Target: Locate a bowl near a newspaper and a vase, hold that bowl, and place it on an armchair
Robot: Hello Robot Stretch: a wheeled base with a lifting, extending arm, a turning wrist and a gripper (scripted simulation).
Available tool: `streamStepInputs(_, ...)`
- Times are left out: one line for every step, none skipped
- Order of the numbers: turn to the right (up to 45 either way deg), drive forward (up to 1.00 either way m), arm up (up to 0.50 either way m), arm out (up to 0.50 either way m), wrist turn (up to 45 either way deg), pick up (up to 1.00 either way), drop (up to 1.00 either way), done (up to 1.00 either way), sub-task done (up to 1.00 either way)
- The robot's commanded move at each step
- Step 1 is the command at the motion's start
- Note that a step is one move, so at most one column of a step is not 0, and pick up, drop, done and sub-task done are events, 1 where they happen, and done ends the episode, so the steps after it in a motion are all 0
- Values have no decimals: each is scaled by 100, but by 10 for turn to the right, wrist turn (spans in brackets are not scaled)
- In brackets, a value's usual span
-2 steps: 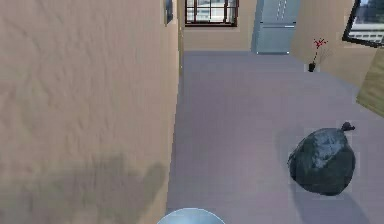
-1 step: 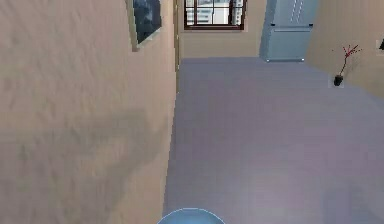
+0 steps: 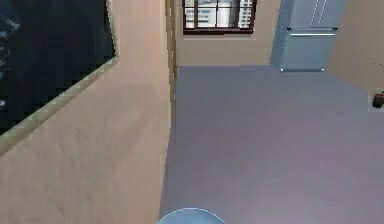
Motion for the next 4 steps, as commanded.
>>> streamStepInputs(0,100,0,0,0,0,0,0,0)
streamStepInputs(0,100,0,0,0,0,0,0,0)
streamStepInputs(0,70,0,0,0,0,0,0,0)
streamStepInputs(-420,0,0,0,0,0,0,0,0)
